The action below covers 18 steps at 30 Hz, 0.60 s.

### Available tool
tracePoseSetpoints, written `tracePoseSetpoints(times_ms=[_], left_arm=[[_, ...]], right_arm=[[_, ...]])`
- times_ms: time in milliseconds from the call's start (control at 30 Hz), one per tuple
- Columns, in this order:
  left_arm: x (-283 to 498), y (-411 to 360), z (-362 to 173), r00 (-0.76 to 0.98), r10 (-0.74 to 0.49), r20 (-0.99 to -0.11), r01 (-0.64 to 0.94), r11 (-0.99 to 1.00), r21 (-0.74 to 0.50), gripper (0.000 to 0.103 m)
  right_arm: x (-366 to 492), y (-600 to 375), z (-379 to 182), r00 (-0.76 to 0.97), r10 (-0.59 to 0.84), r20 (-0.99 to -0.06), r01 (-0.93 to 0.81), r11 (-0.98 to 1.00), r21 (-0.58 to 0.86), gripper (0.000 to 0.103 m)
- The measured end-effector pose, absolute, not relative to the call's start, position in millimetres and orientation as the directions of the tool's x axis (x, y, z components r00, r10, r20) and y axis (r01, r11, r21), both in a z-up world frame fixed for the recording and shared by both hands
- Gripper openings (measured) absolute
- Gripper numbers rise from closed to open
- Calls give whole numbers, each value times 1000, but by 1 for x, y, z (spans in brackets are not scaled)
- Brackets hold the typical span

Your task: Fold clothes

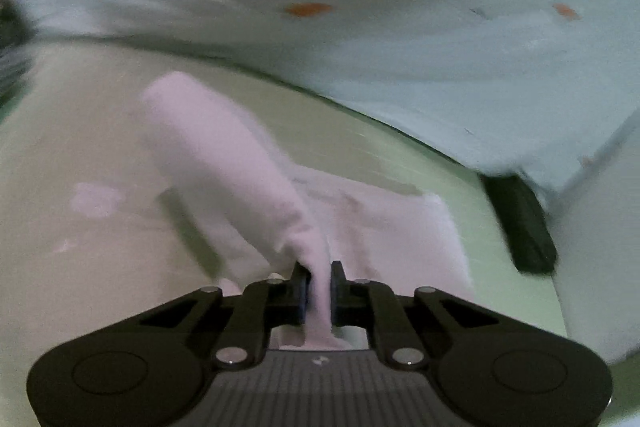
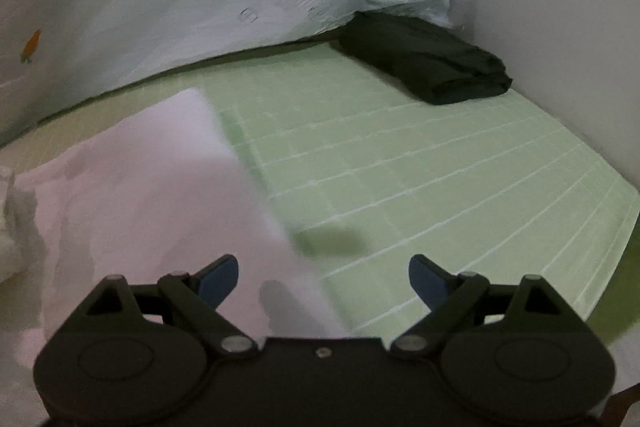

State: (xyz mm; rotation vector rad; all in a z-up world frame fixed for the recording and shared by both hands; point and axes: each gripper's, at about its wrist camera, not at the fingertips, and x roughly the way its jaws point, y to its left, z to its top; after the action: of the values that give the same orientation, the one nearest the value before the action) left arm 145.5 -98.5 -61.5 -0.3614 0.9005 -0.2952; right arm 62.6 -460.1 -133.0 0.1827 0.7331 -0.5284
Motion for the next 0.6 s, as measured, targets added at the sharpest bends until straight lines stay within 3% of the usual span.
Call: tracePoseSetpoints(times_ms=[233,367,467,533,600], left_arm=[[162,-234,-88,491,-425,-761,274,904,-329,13],[177,-278,-112,432,-428,-794,303,898,-319,27],[180,-284,-120,405,-448,-797,265,892,-367,30],[179,-277,-114,415,-468,-780,253,883,-396,39],[173,-264,-103,458,-458,-762,238,889,-391,62]], right_arm=[[62,-511,-134,623,-404,-670,552,834,11,93],[62,-529,-135,629,-386,-675,544,839,27,93],[65,-536,-132,647,-351,-677,526,848,64,93],[69,-538,-129,669,-313,-674,505,857,103,93],[73,-540,-127,690,-275,-670,483,864,143,93]])
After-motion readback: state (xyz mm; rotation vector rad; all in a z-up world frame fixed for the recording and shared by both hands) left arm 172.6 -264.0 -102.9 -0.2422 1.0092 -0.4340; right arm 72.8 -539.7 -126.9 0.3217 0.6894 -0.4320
